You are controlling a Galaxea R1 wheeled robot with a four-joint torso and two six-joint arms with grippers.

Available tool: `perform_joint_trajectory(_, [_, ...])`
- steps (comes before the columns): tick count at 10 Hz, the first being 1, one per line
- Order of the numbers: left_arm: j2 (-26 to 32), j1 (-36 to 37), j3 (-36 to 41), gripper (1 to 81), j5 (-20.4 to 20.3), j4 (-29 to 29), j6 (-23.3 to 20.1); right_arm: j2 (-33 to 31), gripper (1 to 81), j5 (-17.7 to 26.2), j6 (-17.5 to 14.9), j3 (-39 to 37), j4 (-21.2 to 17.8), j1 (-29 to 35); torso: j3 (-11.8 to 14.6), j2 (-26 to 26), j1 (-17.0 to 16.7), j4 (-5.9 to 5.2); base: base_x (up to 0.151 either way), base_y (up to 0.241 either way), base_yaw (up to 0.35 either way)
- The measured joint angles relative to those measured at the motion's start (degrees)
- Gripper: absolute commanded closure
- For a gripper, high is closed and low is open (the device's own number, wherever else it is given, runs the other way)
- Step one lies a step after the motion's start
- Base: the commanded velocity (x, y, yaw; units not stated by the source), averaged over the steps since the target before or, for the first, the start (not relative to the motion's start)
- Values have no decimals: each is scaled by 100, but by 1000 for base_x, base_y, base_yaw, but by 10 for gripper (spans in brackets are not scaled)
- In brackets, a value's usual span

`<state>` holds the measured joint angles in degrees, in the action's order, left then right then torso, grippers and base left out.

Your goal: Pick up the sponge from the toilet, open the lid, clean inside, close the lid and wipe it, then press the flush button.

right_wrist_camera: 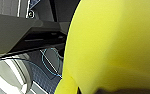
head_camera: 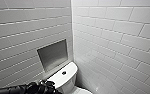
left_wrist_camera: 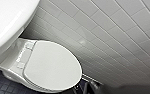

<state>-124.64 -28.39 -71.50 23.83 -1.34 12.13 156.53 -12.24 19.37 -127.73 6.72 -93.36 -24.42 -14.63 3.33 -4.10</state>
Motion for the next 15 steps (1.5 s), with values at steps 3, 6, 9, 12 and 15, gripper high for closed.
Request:
perform_joint_trajectory(3, [-312, 684, -499, 811, 369, -466, 5, 0, 811, -18, 0, -9, -2, 50, -291, 6, 5, 0, 0, 0, 0])
perform_joint_trajectory(6, [-656, 1057, -1237, 811, 450, -791, 5, -2, 811, -33, 9, -18, -5, 100, -538, 13, 7, 0, 0, 0, 0])
perform_joint_trajectory(9, [-1161, 1271, -1943, 811, 624, -959, 7, -2, 811, -44, 15, -20, -5, 116, -785, 19, 11, 0, 0, 0, 0])
perform_joint_trajectory(12, [-1596, 1643, -2437, 811, 772, -1101, 7, -2, 811, -63, 17, -20, -5, 144, -849, 23, 18, 0, 0, 0, 0])
perform_joint_trajectory(15, [-1805, 1698, -2951, 811, 874, -1258, 13, -2, 811, -84, 20, -22, -5, 146, -853, 23, 18, 0, 0, 0, 0])
